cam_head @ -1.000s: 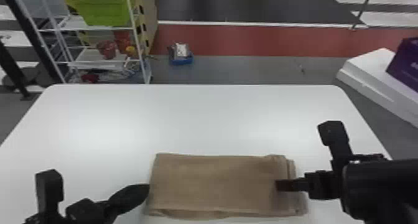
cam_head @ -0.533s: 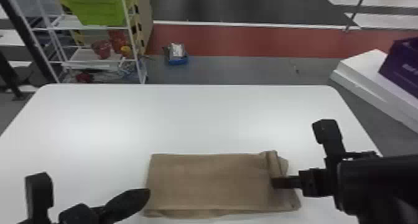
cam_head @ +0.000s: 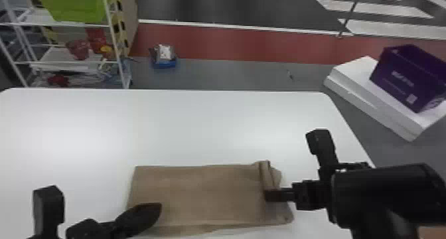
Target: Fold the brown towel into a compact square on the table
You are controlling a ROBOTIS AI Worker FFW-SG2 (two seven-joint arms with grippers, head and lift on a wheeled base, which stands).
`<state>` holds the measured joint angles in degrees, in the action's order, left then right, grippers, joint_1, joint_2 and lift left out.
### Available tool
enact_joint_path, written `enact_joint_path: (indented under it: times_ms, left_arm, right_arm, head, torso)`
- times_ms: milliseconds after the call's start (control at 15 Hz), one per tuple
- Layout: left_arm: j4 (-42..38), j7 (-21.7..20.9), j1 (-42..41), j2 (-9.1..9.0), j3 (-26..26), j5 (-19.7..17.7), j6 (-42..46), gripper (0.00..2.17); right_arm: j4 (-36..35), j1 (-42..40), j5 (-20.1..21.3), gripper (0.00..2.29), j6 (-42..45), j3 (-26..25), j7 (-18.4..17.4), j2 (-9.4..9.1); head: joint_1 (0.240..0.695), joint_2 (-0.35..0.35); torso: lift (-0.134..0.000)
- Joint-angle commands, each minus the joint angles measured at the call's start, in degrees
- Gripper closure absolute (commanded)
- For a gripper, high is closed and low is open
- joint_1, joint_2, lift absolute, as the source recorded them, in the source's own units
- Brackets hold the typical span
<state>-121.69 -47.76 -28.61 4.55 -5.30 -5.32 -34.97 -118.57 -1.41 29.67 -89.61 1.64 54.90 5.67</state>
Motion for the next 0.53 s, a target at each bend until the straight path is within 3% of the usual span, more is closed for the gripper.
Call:
enact_joint_path:
  times_ms: [0, 333, 467]
  left_arm:
    - [2.43, 1.97, 1.54, -0.25, 0.73, 0.66, 4.25, 1.94]
    - [10.34, 5.05, 3.3, 0.11, 2.05, 1.19, 17.96, 1.94]
    - [10.95, 5.13, 3.47, 0.19, 2.84, 1.19, 19.01, 1.94]
  right_arm:
    - [-0.43, -0.44, -0.49, 0.84, -0.47, -0.06, 0.12, 0.13]
    - [-2.19, -1.85, -0.66, 0.84, -0.47, -0.15, 0.83, 0.21]
    - [-2.19, -2.11, -1.54, 0.84, -0.47, -1.73, 1.0, 0.21]
  head:
    - [0.695, -0.143]
    - [0.695, -0.125]
    - [0.695, -0.121]
  torso:
    - [-0.124]
    - [-0.124]
    - [-0.124]
